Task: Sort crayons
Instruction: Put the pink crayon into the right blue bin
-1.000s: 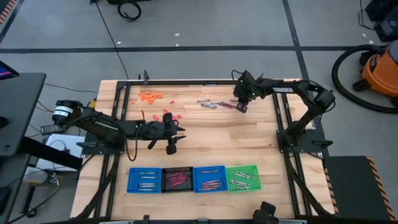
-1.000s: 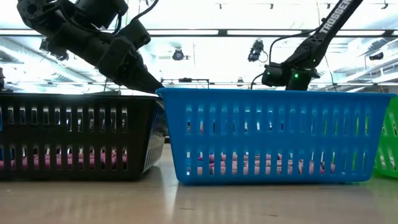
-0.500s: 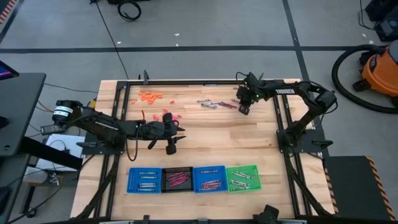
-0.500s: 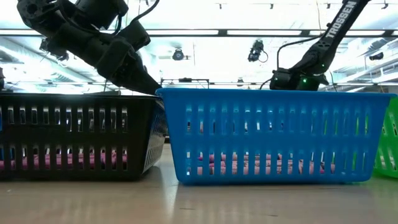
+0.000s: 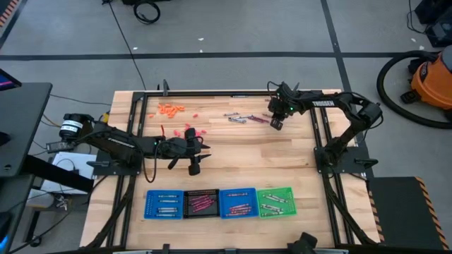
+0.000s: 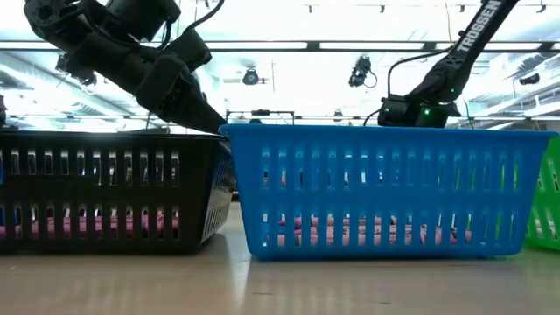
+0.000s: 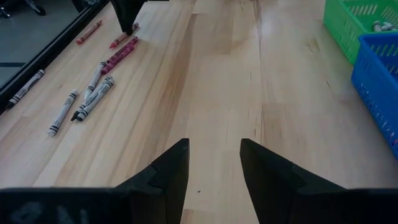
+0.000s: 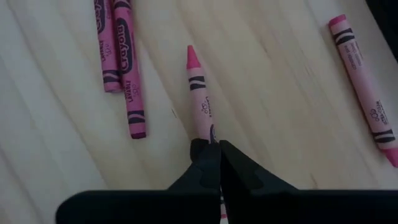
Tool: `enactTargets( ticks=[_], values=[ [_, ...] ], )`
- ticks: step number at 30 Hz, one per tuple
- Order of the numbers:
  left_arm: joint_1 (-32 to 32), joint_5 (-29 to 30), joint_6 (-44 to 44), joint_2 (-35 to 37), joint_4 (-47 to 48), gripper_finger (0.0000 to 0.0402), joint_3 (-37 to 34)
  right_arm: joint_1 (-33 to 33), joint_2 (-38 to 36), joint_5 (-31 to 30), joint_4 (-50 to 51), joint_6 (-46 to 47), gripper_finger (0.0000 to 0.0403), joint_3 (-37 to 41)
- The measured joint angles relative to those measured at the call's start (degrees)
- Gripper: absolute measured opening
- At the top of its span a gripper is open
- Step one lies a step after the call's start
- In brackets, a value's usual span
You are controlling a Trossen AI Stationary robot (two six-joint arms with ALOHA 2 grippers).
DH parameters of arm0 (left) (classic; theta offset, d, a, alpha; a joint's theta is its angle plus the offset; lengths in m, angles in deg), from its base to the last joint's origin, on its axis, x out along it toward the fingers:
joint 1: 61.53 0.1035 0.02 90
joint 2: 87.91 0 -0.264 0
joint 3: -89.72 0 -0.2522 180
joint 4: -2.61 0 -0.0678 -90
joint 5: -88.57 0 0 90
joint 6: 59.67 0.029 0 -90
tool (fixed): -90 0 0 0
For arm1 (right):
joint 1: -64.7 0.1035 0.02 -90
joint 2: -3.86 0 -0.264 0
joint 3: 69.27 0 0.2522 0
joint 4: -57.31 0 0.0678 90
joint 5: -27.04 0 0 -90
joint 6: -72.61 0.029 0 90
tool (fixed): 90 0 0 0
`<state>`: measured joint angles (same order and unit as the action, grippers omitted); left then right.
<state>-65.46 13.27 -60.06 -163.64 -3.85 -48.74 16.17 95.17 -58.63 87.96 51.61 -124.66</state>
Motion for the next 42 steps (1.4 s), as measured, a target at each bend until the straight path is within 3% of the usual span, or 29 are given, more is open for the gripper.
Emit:
enactTargets(
  ticks=[10,14,19,42],
  values=[
    [0.0,0.0,0.0,0.0,0.5,0.0155,0.0,4.4,-3.1,0.3,6.2,4.6,0.0007,-4.6],
    [0.0,0.0,0.0,0.0,0.6,0.0155,0.0,9.5,-3.9,1.3,8.7,6.8,0.0007,-6.5],
    [0.0,0.0,0.0,0.0,0.6,0.0155,0.0,15.2,-4.2,-2.4,10.3,9.3,0.0007,-8.4],
    [0.0,0.0,-0.5,0.0,1.7,0.0155,0.0,41.8,-4.3,-0.1,10.3,29.0,0.0007,-17.3]
  ],
)
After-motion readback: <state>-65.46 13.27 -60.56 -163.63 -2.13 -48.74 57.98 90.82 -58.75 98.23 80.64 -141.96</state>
